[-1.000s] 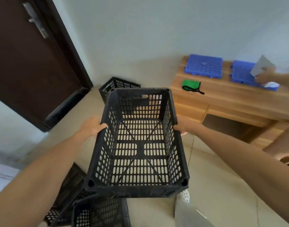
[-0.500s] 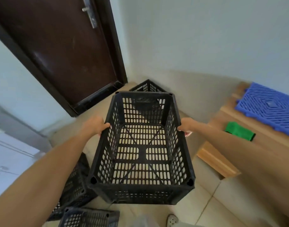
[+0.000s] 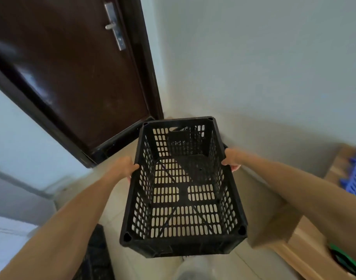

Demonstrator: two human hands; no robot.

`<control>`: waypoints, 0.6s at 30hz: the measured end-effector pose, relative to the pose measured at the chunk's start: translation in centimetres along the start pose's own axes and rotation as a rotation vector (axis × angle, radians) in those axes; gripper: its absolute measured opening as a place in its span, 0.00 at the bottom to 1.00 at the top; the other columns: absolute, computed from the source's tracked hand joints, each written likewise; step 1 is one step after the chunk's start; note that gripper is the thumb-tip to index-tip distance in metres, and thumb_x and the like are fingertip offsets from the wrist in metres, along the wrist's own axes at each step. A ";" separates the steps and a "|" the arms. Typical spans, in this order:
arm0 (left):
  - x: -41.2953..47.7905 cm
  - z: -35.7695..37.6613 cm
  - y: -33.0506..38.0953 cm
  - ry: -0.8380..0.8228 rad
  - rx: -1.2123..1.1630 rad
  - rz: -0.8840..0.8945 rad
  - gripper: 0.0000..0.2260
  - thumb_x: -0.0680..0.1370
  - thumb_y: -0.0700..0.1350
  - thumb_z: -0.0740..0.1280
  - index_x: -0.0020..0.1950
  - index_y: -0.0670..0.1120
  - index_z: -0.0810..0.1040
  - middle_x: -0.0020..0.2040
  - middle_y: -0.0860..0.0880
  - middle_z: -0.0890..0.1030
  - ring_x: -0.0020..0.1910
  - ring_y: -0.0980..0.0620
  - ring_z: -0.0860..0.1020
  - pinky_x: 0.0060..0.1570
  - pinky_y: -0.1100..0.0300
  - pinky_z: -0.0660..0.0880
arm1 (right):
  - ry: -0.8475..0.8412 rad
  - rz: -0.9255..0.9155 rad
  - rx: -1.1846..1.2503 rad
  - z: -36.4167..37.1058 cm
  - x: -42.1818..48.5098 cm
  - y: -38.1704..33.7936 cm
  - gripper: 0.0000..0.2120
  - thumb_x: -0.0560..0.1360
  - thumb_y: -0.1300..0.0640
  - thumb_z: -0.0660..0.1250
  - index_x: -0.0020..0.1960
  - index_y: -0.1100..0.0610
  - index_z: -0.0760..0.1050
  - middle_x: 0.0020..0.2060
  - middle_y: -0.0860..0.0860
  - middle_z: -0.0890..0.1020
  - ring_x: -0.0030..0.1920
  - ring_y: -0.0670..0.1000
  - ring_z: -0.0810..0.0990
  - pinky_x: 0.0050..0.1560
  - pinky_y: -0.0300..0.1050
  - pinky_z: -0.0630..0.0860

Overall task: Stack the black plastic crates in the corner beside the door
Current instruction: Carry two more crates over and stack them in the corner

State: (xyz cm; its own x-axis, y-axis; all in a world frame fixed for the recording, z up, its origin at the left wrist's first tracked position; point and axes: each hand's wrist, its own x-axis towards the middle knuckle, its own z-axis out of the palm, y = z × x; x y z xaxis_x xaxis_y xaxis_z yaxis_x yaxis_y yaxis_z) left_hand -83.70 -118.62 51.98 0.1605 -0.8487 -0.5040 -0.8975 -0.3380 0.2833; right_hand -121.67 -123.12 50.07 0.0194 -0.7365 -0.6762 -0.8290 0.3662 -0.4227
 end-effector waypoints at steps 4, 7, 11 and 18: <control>7.1 -4.4 2.7 -0.024 0.016 0.058 0.15 0.82 0.48 0.62 0.45 0.40 0.82 0.38 0.45 0.85 0.41 0.51 0.84 0.53 0.54 0.77 | 0.034 0.001 0.011 -5.1 4.4 -3.3 0.07 0.79 0.62 0.63 0.56 0.63 0.73 0.42 0.54 0.81 0.39 0.51 0.82 0.32 0.38 0.80; 11.2 -6.8 4.8 -0.034 0.010 0.065 0.16 0.81 0.49 0.62 0.49 0.39 0.82 0.42 0.44 0.86 0.44 0.48 0.85 0.57 0.49 0.78 | 0.098 -0.009 -0.067 -8.3 7.0 -4.9 0.03 0.79 0.61 0.64 0.48 0.60 0.71 0.33 0.51 0.76 0.28 0.46 0.77 0.16 0.31 0.67; 16.9 -7.8 7.6 -0.020 0.050 0.064 0.18 0.82 0.52 0.62 0.48 0.39 0.82 0.42 0.44 0.86 0.46 0.47 0.84 0.58 0.47 0.78 | 0.137 0.022 -0.141 -11.9 12.1 -5.8 0.14 0.80 0.55 0.64 0.37 0.59 0.72 0.28 0.49 0.77 0.24 0.43 0.76 0.16 0.30 0.65; 26.8 -5.8 12.4 -0.016 0.134 -0.012 0.14 0.81 0.53 0.62 0.51 0.42 0.79 0.50 0.43 0.82 0.52 0.46 0.80 0.58 0.49 0.76 | 0.014 -0.002 -0.289 -18.0 24.4 -6.5 0.13 0.78 0.57 0.64 0.38 0.61 0.77 0.29 0.51 0.82 0.29 0.46 0.83 0.26 0.36 0.76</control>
State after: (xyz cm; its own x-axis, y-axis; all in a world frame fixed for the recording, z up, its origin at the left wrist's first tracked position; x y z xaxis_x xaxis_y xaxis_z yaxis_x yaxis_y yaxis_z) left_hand -88.19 -147.89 46.74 0.1661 -0.8377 -0.5203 -0.9426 -0.2899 0.1657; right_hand -125.93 -153.74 47.16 0.0149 -0.7453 -0.6666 -0.9540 0.1890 -0.2326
